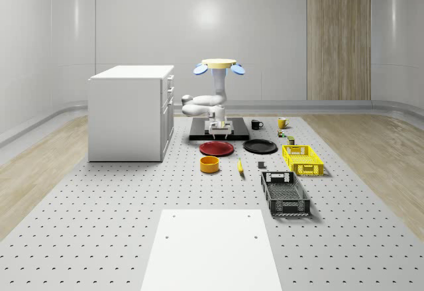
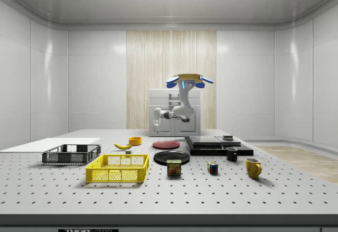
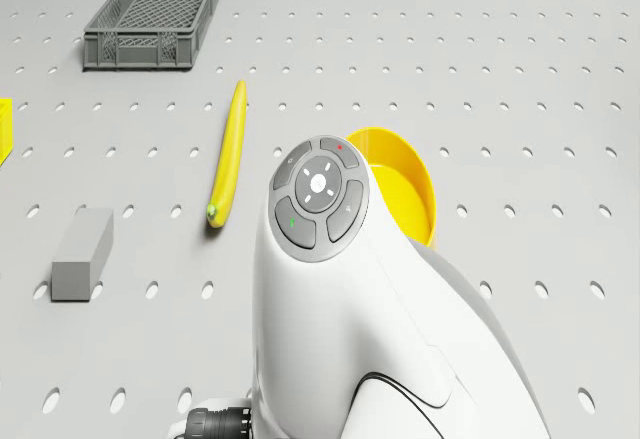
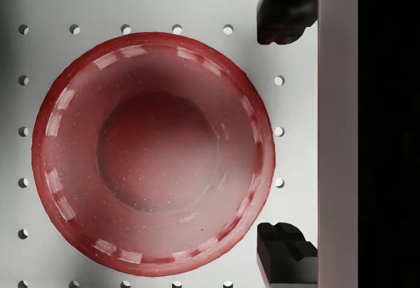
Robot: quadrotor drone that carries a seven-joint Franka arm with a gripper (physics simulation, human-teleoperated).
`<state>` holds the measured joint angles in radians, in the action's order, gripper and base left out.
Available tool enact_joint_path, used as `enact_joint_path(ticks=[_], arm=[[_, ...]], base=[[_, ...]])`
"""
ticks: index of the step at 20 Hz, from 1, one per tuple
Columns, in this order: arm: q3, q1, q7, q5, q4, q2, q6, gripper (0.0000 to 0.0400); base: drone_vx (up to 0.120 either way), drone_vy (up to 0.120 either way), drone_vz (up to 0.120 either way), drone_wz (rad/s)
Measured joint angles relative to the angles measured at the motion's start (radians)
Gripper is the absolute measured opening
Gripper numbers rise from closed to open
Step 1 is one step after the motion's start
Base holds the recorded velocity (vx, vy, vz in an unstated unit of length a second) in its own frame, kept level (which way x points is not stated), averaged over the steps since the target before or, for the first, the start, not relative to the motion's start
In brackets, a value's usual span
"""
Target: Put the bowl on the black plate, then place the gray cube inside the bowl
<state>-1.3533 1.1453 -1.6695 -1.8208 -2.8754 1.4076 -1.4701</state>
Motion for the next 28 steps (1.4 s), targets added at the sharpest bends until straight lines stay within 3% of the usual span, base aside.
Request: enact_joint_path(ticks=[28], arm=[[-0.011, 0.014, -0.012, 0.026, 0.003, 0.062, -0.058, 0.04]], base=[[0.12, 0.0, 0.0, 0.0]])
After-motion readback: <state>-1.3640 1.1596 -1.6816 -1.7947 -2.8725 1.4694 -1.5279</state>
